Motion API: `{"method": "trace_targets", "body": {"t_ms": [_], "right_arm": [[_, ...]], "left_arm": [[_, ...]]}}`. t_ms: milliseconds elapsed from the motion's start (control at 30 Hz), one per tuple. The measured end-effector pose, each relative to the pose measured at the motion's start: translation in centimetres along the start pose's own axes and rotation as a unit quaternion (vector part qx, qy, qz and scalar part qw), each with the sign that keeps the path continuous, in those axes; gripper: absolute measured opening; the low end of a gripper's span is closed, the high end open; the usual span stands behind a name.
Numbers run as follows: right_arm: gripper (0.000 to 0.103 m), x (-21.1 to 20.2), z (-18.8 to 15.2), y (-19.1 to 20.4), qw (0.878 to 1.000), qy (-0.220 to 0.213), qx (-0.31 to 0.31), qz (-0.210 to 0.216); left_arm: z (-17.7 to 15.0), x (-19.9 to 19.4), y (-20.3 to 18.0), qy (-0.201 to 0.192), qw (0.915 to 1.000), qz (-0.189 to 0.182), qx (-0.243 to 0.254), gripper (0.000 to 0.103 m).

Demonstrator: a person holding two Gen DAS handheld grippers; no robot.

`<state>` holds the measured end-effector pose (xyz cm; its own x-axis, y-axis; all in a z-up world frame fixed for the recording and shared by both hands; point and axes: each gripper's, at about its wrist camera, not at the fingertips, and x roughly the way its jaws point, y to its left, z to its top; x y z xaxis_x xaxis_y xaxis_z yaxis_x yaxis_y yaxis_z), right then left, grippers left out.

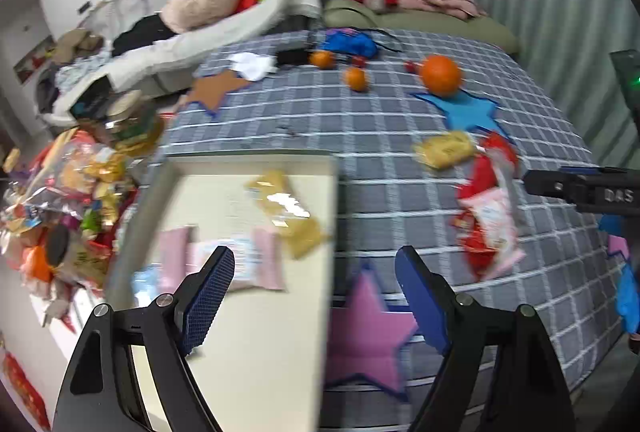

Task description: Organize snacks

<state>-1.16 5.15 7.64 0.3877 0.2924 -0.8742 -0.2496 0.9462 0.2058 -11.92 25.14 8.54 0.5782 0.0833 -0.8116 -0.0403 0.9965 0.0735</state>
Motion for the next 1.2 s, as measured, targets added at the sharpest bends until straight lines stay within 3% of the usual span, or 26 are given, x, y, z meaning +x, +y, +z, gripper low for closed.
{"method": "trace_targets", "body": {"t_ms": [200, 367, 533, 667, 833, 967, 1133, 1167, 1200], "right_arm": [[0.091, 0.4, -1.7, -3.9, 0.999, 0.019, 0.035, -0.011], [0.091, 0.9, -2.3, -5.0, 0.999, 0.023, 0.043, -0.009], [0.091, 1.3, -2.3, -5.4, 0.998, 0.025, 0.048, -0.005], [0.091, 2.6, -1.9, -5.2, 0.999, 0.031, 0.044, -0.005], [0.091, 4.5, -1.2, -4.4, 0.998, 0.042, 0.037, -0.007], [0.091, 5.5, -0.5, -3.5, 0.999, 0.035, 0.01, -0.038], [0.091, 6.5, 0.3, -2.5, 0.997, 0.028, -0.018, -0.067], [0.09, 6.5, 0.4, -2.4, 0.997, 0.028, -0.02, -0.068], [0.083, 6.5, 0.5, -2.3, 0.997, 0.027, -0.022, -0.068]], "left_arm": [[0.0, 1.8, -5.5, 0.029, 0.9985, -0.043, 0.019, 0.085], [0.8, 3.8, -8.1, 0.048, 0.9963, -0.071, -0.002, 0.085], [0.8, 6.2, -7.4, 0.069, 0.9969, -0.033, -0.021, 0.085], [0.3, 6.8, -4.9, 0.085, 0.9935, -0.046, -0.059, 0.085], [0.4, 6.9, -5.1, 0.09, 0.9926, -0.058, -0.057, 0.085], [0.9, 7.4, -6.0, 0.092, 0.9904, -0.081, -0.064, 0.085], [1.4, 8.2, -6.9, 0.091, 0.9907, -0.075, -0.068, 0.094], [1.5, 8.3, -6.8, 0.091, 0.9906, -0.074, -0.07, 0.094], [1.4, 8.3, -6.7, 0.091, 0.9904, -0.074, -0.072, 0.094]]}}
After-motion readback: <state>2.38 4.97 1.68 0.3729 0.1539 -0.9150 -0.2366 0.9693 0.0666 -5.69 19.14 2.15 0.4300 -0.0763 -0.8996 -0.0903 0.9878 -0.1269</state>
